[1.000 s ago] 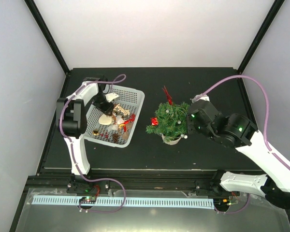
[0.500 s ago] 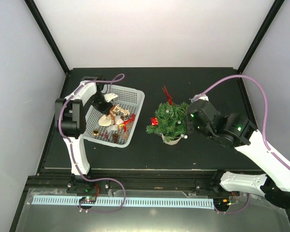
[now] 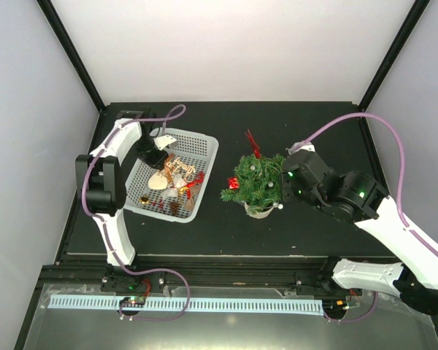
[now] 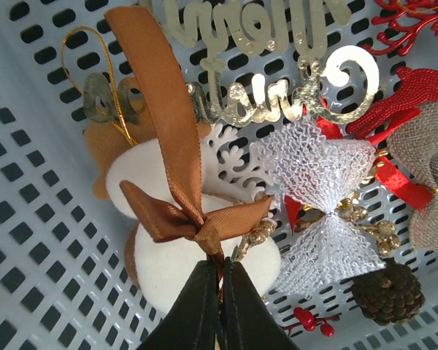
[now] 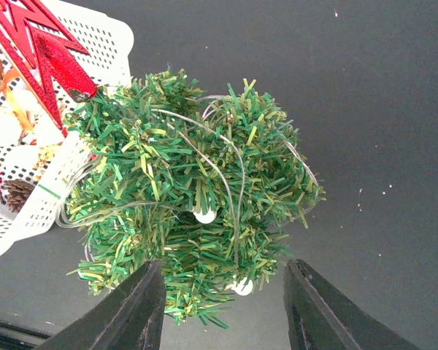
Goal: Decorate the small christmas tree
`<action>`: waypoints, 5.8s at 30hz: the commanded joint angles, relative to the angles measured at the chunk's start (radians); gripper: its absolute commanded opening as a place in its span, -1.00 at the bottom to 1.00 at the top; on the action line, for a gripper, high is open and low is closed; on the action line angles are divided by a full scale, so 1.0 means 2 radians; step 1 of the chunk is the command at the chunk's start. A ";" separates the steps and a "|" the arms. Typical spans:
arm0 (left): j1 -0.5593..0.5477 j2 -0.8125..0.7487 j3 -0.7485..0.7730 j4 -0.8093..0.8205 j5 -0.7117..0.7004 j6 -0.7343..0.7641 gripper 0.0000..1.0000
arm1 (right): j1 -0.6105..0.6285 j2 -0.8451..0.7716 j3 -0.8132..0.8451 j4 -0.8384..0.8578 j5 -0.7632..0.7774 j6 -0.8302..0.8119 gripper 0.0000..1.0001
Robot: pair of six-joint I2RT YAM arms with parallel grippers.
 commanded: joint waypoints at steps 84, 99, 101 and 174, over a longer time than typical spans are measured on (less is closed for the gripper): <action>-0.164 -0.307 0.118 -0.126 0.322 0.082 -0.96 | 0.028 0.219 0.296 0.160 -0.226 -0.099 -0.98; -0.164 -0.297 0.112 -0.121 0.315 0.083 -0.96 | -0.001 0.193 0.295 0.170 -0.193 -0.089 -0.98; -0.164 -0.297 0.109 -0.120 0.315 0.084 -0.96 | -0.004 0.191 0.295 0.172 -0.192 -0.088 -0.98; -0.165 -0.274 0.084 -0.055 0.290 0.051 -0.97 | -0.088 0.021 -0.053 0.116 -0.146 -0.023 -0.98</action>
